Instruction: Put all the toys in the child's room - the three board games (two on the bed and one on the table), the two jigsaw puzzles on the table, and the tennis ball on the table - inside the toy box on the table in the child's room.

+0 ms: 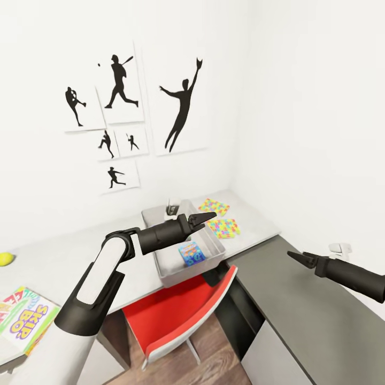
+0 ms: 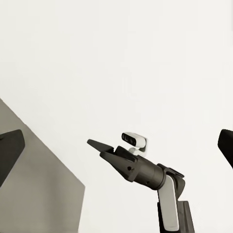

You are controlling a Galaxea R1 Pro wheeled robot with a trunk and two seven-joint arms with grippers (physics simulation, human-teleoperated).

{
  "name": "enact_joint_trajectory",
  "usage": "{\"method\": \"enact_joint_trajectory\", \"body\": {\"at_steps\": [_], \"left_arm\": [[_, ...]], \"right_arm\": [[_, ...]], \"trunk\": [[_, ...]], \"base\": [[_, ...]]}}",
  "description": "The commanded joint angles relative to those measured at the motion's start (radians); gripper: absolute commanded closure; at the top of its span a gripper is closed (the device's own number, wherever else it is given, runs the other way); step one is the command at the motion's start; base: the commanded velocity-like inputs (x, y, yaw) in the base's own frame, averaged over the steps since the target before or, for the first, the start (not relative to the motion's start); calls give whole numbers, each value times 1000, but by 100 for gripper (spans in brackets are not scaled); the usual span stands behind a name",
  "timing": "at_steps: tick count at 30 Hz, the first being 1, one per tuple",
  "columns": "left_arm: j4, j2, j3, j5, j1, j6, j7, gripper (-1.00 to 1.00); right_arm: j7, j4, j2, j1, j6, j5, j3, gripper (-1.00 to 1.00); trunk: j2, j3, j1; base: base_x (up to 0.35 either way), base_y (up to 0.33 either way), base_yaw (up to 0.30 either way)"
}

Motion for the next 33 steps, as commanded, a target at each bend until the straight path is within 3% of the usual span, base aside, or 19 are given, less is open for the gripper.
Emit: {"method": "enact_joint_trajectory", "body": {"at_steps": [1,19,33], "left_arm": [[-1,1,0,7,-1,1,6,-100],[1,2,2,7,0,1,6,-100],[1,2,2,7,0,1,6,-100]], "right_arm": [[0,0,0,-1,9,-5,-1,-100],[1,0,-1,-2,10,-5,-8,-100],[2,0,-11,-2,11,-5,-11,-100]], "trunk": [[-2,0,1],[-2,29,1],[-2,51,1]], "base": [[-76,74,0],[-129,168,0],[-38,51,0]]}}
